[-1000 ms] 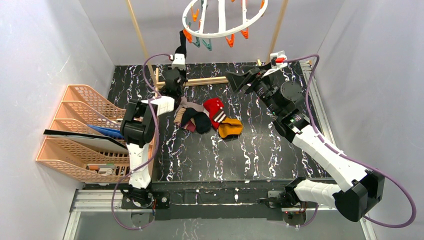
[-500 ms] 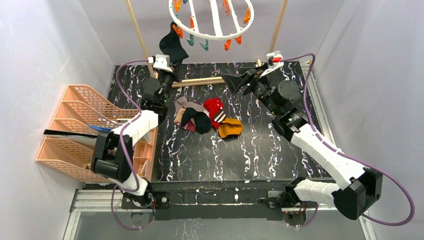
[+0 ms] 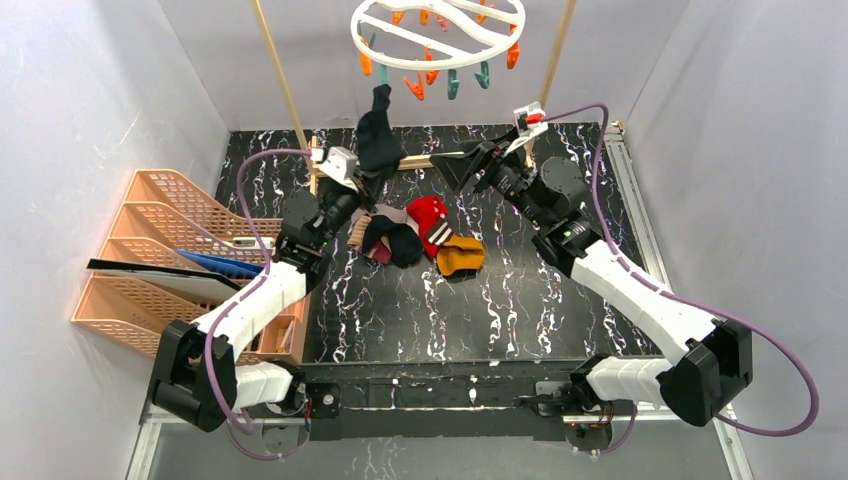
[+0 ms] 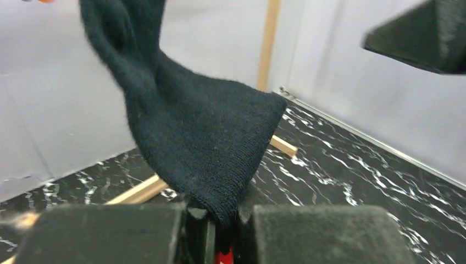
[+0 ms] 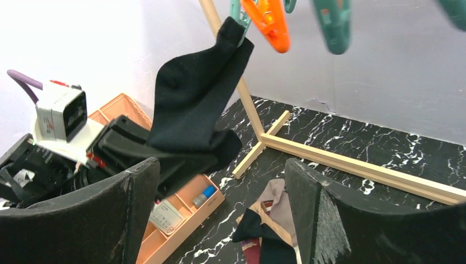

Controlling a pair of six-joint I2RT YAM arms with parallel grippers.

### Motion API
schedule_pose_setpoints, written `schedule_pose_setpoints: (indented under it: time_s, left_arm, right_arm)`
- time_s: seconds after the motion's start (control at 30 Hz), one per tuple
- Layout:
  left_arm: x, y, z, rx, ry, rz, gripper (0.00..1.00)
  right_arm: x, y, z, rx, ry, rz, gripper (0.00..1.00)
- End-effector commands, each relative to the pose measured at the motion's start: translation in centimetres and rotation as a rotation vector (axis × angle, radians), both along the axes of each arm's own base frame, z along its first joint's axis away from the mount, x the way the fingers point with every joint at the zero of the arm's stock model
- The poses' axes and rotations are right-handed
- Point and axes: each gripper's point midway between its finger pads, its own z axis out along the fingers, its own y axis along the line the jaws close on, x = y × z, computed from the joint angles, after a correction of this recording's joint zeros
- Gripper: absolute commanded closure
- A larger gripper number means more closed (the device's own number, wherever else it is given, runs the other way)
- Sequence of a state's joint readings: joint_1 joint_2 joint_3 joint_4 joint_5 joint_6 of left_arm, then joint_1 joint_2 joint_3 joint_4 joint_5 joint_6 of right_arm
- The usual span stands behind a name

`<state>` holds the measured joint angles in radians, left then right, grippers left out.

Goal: Remove the socks clipped to the hanger

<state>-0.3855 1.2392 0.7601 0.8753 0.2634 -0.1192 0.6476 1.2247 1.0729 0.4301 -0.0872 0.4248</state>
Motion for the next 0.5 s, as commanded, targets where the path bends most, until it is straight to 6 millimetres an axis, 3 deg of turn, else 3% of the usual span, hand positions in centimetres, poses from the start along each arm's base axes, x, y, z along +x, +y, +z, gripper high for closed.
schedule_pose_setpoints:
  time_s: [0.0,0.2,0.47]
  left_arm:
    - [-2.7,-2.5,-2.0,0.078,0.034,-0.063,1.00]
    - [-4.2,-4.1,-3.7,0.105,0.062,-0.104,1.00]
    - [-5.2,-4.0,-3.7,0.128,0.064,-0.109,1.00]
  right_arm:
    - [-1.1,1.0,3.9,0.074,-0.082,0.043,0.09]
    - [-1.0,1.9,4.2,0.086,-0.096,0.074,0.08]
    - [0.9,3.0,6.0,0.055,-0.186,0.049,0.08]
